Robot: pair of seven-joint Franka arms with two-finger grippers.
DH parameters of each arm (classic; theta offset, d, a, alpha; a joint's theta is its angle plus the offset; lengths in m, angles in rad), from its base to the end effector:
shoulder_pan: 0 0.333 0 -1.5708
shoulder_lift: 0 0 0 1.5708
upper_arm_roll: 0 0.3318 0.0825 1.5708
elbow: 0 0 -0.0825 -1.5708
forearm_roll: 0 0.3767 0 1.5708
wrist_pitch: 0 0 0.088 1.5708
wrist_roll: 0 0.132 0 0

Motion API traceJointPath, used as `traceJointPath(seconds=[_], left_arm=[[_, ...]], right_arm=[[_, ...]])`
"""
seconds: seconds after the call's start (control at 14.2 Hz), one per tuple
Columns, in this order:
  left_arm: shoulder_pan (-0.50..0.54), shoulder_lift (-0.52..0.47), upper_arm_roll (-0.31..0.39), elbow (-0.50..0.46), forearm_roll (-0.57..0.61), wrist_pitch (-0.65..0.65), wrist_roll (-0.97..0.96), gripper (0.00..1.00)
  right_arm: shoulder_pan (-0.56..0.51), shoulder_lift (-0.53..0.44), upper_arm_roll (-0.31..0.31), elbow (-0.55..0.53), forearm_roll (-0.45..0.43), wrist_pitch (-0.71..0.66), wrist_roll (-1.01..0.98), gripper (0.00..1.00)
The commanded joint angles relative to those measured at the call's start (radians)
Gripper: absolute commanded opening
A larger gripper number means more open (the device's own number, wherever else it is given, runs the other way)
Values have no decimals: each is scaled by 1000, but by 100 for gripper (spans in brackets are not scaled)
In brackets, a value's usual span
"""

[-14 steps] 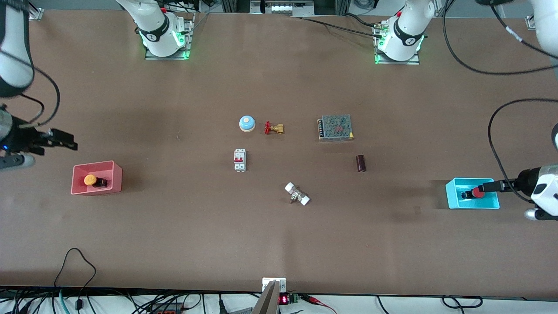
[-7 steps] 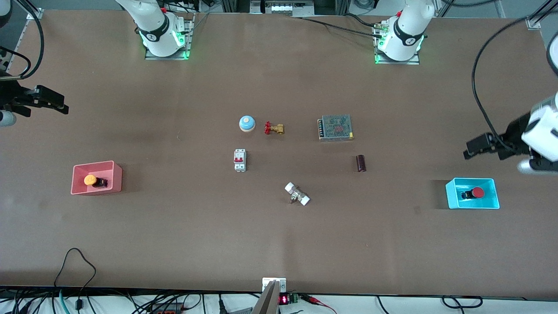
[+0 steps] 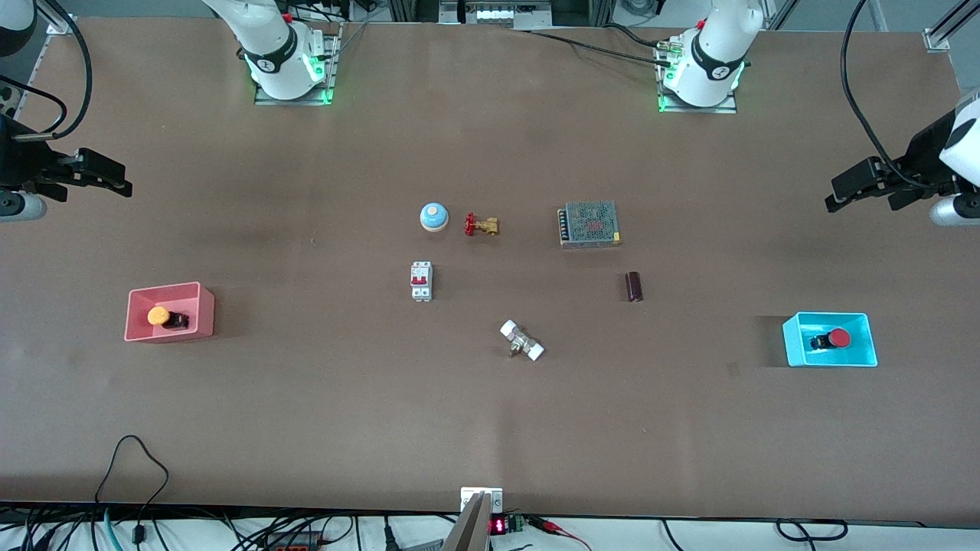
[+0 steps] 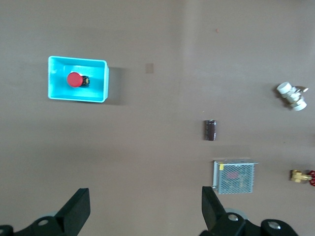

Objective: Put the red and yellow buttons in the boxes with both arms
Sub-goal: 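Open both grippers and lift them away from the boxes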

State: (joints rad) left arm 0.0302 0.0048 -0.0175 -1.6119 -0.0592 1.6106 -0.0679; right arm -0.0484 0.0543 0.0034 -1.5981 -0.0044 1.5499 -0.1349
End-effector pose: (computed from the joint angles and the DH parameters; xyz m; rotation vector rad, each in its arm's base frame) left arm 0.5514 -0.0006 0.5972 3.0799 0.1281 -0.0119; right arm 0.5560 -0.0257 0.5710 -3.1293 -0.1410 0.1606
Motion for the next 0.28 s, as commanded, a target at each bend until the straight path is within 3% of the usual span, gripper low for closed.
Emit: traceJointPath(seconds=[0.0,0.21], left_arm=[[2,-55,-15,-66,38,5,11,100],[2,-71,-18,-68,41,-1,13,100]], right_arm=[[18,-25,3,-14,7,-11,52,100],[16,-25,9,-14,6,-20,66,100]])
